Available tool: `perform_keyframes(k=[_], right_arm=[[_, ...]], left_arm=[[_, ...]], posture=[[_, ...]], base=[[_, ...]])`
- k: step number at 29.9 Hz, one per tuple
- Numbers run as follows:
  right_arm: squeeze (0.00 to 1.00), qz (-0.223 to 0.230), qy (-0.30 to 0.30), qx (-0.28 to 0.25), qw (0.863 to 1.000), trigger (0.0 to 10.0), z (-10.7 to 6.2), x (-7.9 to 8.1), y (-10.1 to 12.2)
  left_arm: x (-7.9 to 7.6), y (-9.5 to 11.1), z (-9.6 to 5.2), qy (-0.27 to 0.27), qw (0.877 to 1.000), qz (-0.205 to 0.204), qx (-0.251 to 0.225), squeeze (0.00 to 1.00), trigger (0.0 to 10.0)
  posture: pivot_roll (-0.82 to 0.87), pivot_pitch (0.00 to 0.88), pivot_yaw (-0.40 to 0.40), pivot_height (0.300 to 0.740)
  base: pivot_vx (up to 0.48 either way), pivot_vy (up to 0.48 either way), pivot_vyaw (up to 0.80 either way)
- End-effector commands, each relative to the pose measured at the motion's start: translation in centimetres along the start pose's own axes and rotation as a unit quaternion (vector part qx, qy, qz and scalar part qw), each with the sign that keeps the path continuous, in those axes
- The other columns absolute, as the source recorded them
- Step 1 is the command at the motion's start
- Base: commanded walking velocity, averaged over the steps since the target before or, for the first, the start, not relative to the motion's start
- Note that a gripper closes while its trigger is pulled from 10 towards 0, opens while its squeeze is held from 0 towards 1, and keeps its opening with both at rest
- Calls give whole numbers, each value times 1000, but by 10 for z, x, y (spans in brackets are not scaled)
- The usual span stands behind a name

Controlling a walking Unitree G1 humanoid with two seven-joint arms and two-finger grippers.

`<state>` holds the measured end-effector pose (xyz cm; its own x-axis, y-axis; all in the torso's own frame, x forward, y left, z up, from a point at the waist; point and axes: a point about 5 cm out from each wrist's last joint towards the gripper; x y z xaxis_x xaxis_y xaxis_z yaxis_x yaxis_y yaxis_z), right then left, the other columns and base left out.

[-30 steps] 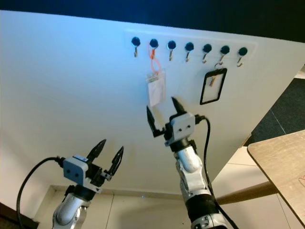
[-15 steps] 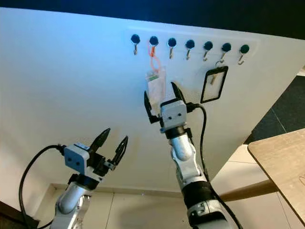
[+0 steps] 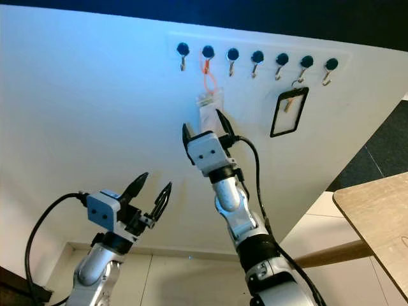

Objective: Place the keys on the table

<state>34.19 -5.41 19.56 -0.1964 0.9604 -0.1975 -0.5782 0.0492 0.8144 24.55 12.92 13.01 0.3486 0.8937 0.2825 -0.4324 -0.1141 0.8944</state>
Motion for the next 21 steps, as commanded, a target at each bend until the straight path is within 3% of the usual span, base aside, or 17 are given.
perform_keyframes(k=[1,6,21], right_arm=[[0,-10,-9,9,1000,10000,-2,0,-4],[0,-35,-53,2,998,10000,-3,-7,-4],[0,-31,-132,-22,991,10000,-15,-37,1]], left_arm=[[-2,2,0,-5,1000,-4,-1,0,10000],[-2,4,1,-8,1000,-3,-2,0,10000],[-3,5,1,-10,1000,-2,-2,0,10000]], posture=[[53,116,-83,740],[54,119,-81,740],[50,115,-76,740]], base=[[0,0,0],[0,0,0],[0,0,0]])
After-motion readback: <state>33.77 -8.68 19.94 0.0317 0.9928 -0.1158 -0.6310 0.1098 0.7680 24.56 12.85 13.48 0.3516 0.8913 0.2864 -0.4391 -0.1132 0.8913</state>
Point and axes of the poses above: a point about 5 cm out from each wrist's last joint towards the gripper, its own z axis pointing out of the wrist towards the gripper, its own y axis along the axis of the wrist's last joint, x = y × z, and after that the axes turned 13 degrees about z, right-handed
